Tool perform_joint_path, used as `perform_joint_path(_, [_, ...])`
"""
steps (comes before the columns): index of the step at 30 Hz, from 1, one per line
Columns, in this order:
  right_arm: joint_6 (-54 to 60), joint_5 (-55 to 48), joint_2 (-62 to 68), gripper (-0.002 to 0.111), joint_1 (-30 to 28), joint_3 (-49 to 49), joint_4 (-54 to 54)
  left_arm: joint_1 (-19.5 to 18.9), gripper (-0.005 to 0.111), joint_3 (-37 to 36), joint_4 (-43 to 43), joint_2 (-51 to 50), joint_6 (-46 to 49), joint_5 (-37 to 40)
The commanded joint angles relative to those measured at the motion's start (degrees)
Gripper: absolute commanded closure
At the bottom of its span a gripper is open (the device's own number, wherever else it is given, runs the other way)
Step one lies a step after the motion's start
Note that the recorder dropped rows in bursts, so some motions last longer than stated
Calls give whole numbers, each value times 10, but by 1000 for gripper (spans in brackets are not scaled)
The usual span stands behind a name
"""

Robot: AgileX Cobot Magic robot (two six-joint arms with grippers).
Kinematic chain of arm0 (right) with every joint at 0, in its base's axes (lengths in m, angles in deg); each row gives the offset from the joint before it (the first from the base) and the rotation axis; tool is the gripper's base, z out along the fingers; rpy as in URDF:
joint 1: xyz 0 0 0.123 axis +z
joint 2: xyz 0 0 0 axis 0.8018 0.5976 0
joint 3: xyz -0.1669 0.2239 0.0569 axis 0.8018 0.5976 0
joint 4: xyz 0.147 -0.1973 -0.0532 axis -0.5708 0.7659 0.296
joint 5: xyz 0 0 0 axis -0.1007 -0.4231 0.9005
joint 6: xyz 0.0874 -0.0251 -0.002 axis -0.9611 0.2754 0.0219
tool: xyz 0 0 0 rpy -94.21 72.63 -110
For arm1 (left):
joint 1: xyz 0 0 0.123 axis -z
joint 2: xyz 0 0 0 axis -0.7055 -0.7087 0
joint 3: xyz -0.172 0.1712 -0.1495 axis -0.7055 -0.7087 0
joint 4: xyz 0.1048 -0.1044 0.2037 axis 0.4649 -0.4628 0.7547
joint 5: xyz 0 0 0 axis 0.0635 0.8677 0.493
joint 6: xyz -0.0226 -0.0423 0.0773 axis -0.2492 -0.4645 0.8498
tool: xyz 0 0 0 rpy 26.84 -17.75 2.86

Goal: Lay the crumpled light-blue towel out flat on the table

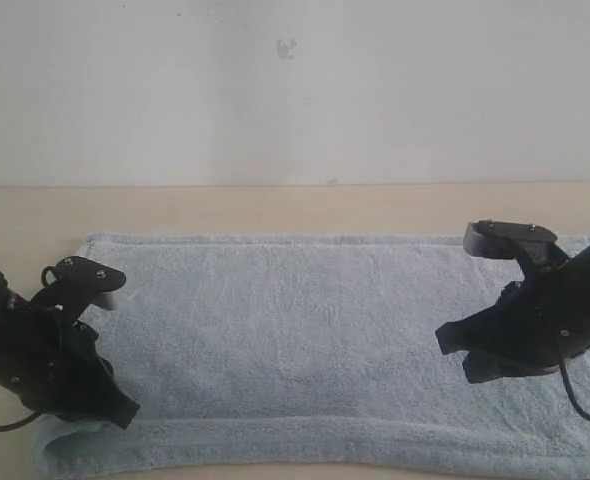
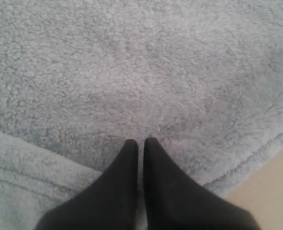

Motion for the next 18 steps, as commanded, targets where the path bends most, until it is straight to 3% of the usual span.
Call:
perform_joint_path(1, [9,5,23,108,0,1,5,3,103,-2,197,28,-159,47])
perform_joint_path(5, [9,5,28,108,0,1,5,3,103,-2,427,46,-357,144])
perform_joint_path(10, [7,1,28,108,0,1,5,3,103,-2,639,80,-616,285])
perform_joint_path(14, [7,6,17,108,0,0,5,3,103,-2,634,129,-626,274])
perform_joint_path(18, [-17,11,-21,108,-26,-6,52,3,103,-3,504,181,-503,185])
